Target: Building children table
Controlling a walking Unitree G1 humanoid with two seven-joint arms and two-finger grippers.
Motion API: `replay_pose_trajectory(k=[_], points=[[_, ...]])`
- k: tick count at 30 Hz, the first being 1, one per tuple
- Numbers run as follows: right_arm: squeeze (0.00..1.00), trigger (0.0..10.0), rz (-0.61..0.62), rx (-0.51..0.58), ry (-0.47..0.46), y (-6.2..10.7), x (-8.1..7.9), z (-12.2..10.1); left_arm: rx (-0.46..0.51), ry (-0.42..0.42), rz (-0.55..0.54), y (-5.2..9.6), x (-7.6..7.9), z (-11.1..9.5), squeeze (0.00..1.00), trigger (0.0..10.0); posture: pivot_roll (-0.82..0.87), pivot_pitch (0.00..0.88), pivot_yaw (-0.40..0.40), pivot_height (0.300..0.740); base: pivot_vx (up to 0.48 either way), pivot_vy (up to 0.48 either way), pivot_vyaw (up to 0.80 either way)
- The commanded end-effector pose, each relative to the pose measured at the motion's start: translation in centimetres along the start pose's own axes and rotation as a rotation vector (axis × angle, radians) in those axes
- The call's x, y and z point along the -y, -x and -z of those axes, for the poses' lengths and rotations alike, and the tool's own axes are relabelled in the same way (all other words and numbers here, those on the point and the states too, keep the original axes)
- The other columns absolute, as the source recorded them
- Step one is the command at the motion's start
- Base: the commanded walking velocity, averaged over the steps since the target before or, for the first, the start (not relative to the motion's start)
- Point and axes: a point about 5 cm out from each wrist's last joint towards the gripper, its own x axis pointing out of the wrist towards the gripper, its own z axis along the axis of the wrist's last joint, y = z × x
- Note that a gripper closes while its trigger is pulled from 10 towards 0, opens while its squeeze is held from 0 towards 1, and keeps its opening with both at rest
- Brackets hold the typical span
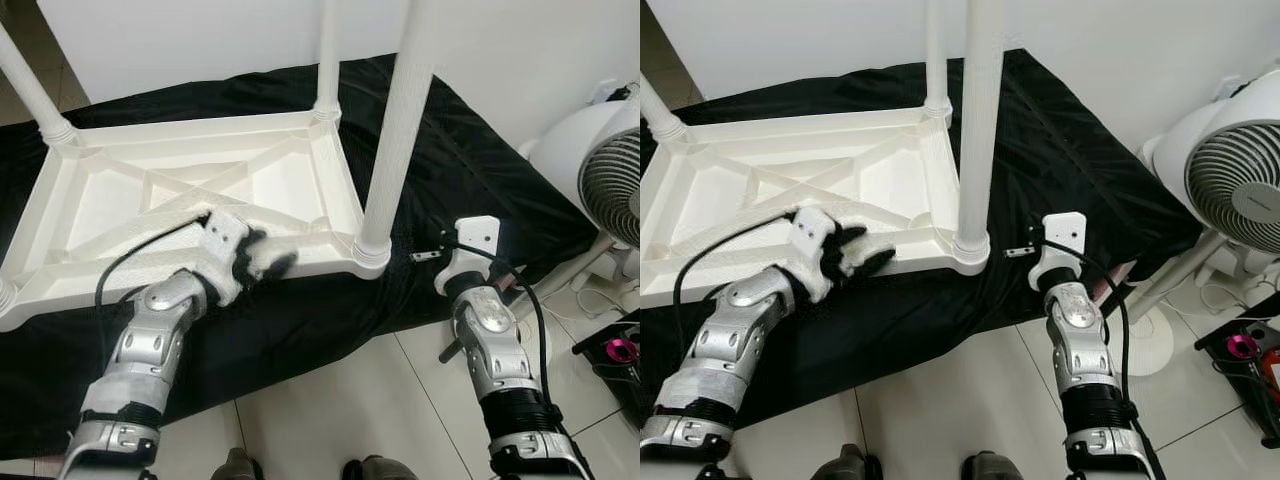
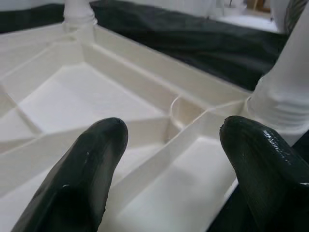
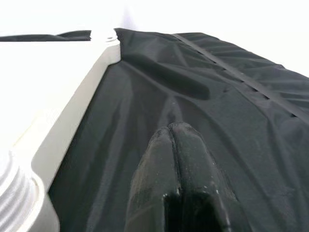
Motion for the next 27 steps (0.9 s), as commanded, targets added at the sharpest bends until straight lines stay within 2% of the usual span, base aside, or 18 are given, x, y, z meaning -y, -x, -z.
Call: replay_pose_trajectory(k=[1,2,4,7,14,15,20,21,27], points=[[0.00,10.0,0.008,-0.001,-0.017,0.3,-0.2,0.3,-0.007,0.050,-0.034,0.1,0.3,0.4,0.00,10.0,-0.08,0.021,0.039,0.740,0.000,0.000,0.00],[0.00,10.0,0.008,-0.001,-0.017,0.3,-0.2,0.3,-0.007,0.050,-0.034,0.1,0.3,0.4,0.00,10.0,-0.08,0.021,0.039,0.740,0.000,0.000,0.00],[0.00,10.0,0.025,0.002,-0.036,0.5,-0.4,0.4,-0.030,0.097,-0.046,-0.7,1.5,0.7,0.00,10.0,-0.08,0.016,0.046,0.740,0.000,0.000,0.00],[0.00,10.0,0.035,0.002,-0.049,0.6,-0.7,0.6,-0.028,0.123,-0.079,-1.3,2.0,0.7,0.00,10.0,-0.09,0.012,0.055,0.740,0.000,0.000,0.00],[0.00,10.0,0.026,0.002,-0.039,0.8,-1.6,0.6,-0.015,0.154,-0.176,-1.6,1.2,0.6,0.00,10.0,-0.10,0.000,0.065,0.740,0.000,0.000,0.00],[0.00,10.0,0.017,-0.001,-0.039,0.8,-1.7,0.6,0.009,0.126,-0.182,-1.7,1.1,0.2,0.00,10.0,-0.11,0.000,0.065,0.740,0.000,0.000,0.00],[0.00,10.0,-0.020,-0.002,-0.045,0.8,-1.5,0.7,0.030,0.094,-0.189,-2.2,0.9,-0.6,0.00,10.0,-0.10,0.000,0.062,0.740,0.000,0.000,0.00],[1.00,10.0,-0.046,-0.002,-0.064,0.9,-1.3,0.7,0.034,0.074,-0.192,-2.2,0.8,-0.7,0.00,10.0,-0.10,0.000,0.060,0.740,0.000,0.000,0.00],[1.00,10.0,-0.111,0.017,-0.061,1.4,-0.7,0.4,0.015,0.011,-0.162,-1.3,0.8,-0.3,0.00,10.0,-0.10,0.000,0.062,0.740,0.000,0.000,0.00]])
